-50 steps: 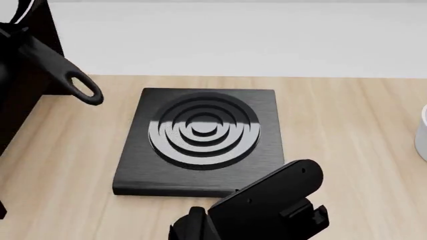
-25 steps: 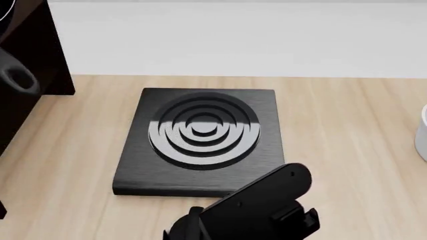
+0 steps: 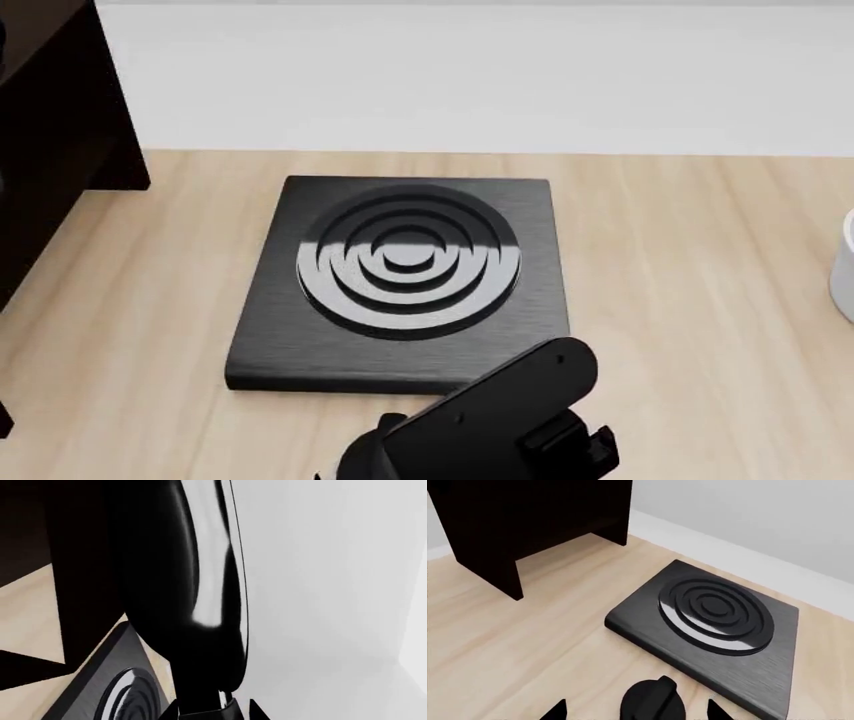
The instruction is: Put the frying pan on the cabinet shelf.
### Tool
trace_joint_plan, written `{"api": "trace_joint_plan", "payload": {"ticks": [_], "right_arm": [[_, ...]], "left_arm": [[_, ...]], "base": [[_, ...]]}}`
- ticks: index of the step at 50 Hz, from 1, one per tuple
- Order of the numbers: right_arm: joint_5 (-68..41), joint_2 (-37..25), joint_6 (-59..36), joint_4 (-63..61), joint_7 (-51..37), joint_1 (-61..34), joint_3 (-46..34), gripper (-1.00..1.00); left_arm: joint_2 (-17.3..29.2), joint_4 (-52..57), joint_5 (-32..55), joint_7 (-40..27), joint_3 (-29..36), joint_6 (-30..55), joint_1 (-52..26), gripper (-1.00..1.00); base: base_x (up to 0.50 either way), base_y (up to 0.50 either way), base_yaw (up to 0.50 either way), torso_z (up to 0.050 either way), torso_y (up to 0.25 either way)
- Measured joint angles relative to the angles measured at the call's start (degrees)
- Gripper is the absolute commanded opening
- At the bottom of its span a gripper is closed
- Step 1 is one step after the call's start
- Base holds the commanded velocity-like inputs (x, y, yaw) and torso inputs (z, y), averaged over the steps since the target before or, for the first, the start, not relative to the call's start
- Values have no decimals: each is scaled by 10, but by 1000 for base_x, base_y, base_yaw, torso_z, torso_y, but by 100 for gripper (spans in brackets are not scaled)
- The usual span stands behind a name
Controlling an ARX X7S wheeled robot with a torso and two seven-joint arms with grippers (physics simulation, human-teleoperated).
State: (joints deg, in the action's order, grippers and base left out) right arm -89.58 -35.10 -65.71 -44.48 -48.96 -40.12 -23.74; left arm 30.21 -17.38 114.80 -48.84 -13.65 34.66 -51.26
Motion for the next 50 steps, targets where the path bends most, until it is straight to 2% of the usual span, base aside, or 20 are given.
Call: {"api": "trace_joint_plan", "payload": {"ticks": [28, 44, 45, 50], "right_arm": [[31, 4, 9, 3, 20, 19, -16, 100], [37, 5, 13, 3, 22, 24, -23, 100], [37, 5, 13, 3, 23, 24, -23, 100], [39, 5, 14, 3, 24, 26, -25, 100]], "left_arm": [[10, 28, 35, 32, -53, -23, 88, -100], [29, 13, 61, 40, -58, -15, 94, -100], [30, 11, 63, 41, -58, -14, 94, 100], [35, 12, 96, 55, -61, -21, 83, 100]], "base": [[0, 0, 0, 1, 1], [0, 1, 2, 0, 1], [0, 3, 4, 0, 10], [0, 1, 4, 0, 0]]}}
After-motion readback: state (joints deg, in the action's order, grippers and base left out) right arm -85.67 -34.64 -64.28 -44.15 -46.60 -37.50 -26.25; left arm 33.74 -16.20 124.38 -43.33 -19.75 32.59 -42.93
